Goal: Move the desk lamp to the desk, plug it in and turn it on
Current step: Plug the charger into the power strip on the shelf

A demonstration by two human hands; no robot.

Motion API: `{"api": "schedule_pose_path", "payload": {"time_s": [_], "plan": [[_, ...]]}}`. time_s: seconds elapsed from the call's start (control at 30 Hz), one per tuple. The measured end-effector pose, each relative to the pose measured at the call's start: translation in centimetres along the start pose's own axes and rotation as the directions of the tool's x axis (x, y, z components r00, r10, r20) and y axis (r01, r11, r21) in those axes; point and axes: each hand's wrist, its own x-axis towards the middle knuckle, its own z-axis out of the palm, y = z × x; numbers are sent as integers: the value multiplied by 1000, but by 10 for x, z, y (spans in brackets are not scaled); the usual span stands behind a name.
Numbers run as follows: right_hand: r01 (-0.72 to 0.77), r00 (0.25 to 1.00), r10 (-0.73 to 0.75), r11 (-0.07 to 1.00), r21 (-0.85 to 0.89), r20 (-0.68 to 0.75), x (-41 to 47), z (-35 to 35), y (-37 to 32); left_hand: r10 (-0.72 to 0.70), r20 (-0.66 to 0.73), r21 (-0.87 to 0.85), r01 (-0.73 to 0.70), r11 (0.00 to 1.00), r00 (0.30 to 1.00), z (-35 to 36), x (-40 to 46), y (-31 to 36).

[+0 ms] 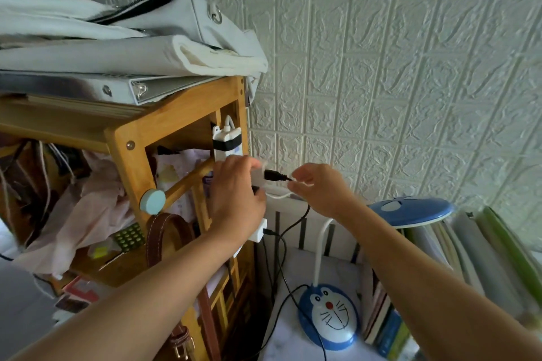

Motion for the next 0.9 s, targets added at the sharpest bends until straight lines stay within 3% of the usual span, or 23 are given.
{"api": "schedule_pose_path", "payload": {"time_s": [0.1,0.23,0.9], "plan": [[17,997,-13,999,50,-73,-4,2,4,172,-20,166,-166,972,985,7,6,5],[51,988,-42,997,56,-149,-2,3,4,272,51,258,-276,926,961,15,17,3],[48,976,-25,994,102,-215,7,18,-20,371,50,397,-360,844,927,17,29,-14]]}}
